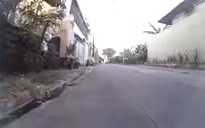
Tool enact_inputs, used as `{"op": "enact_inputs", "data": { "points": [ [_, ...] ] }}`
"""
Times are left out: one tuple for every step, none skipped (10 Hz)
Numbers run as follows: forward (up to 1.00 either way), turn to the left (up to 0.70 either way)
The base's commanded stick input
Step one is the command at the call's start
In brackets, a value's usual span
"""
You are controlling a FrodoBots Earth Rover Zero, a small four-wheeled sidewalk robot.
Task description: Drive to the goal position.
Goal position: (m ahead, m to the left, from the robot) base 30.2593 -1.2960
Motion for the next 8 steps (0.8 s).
{"op": "enact_inputs", "data": {
  "points": [
    [1.0,0.0],
    [1.0,0.0],
    [1.0,-0.14],
    [1.0,-0.35],
    [1.0,-0.4],
    [1.0,-0.09],
    [1.0,0.0],
    [1.0,0.0]
  ]
}}
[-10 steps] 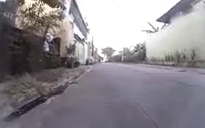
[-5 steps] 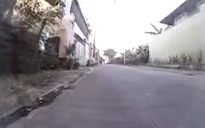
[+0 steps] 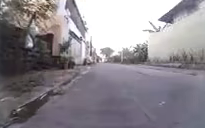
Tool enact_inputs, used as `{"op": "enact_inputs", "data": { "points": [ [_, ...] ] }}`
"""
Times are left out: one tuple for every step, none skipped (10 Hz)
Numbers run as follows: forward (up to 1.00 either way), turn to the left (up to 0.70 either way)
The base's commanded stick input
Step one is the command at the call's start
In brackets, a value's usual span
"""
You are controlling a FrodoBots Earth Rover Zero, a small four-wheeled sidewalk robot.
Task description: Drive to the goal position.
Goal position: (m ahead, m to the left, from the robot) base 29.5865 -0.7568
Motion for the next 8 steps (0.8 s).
{"op": "enact_inputs", "data": {
  "points": [
    [1.0,0.0],
    [1.0,0.0],
    [1.0,0.0],
    [1.0,0.0],
    [1.0,0.0],
    [1.0,0.0],
    [1.0,0.0],
    [1.0,0.0]
  ]
}}
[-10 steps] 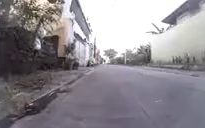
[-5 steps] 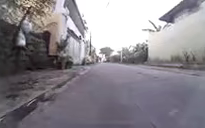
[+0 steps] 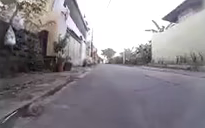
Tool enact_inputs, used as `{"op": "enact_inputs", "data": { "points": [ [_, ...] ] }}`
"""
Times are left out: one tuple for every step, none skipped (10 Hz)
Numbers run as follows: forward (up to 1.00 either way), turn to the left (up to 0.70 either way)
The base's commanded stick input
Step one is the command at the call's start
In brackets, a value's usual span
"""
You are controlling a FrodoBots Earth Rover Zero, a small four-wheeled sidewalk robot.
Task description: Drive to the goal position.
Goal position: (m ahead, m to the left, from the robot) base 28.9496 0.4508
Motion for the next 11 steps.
{"op": "enact_inputs", "data": {
  "points": [
    [1.0,0.0],
    [1.0,0.0],
    [1.0,0.0],
    [1.0,0.0],
    [1.0,0.0],
    [1.0,0.0],
    [1.0,0.0],
    [1.0,0.0],
    [1.0,0.0],
    [1.0,0.0],
    [1.0,-0.4]
  ]
}}
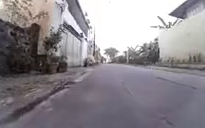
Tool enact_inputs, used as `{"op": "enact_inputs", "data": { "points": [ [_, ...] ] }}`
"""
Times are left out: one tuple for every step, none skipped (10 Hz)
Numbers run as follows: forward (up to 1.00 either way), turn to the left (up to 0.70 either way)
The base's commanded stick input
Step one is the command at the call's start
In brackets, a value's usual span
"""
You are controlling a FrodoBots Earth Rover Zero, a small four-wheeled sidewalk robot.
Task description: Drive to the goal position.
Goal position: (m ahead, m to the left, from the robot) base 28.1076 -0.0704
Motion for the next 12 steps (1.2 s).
{"op": "enact_inputs", "data": {
  "points": [
    [1.0,-0.4],
    [1.0,-0.24],
    [1.0,0.0],
    [1.0,0.0],
    [1.0,0.0],
    [1.0,0.0],
    [1.0,0.0],
    [1.0,0.0],
    [1.0,0.0],
    [1.0,0.0],
    [1.0,0.0],
    [1.0,0.0]
  ]
}}
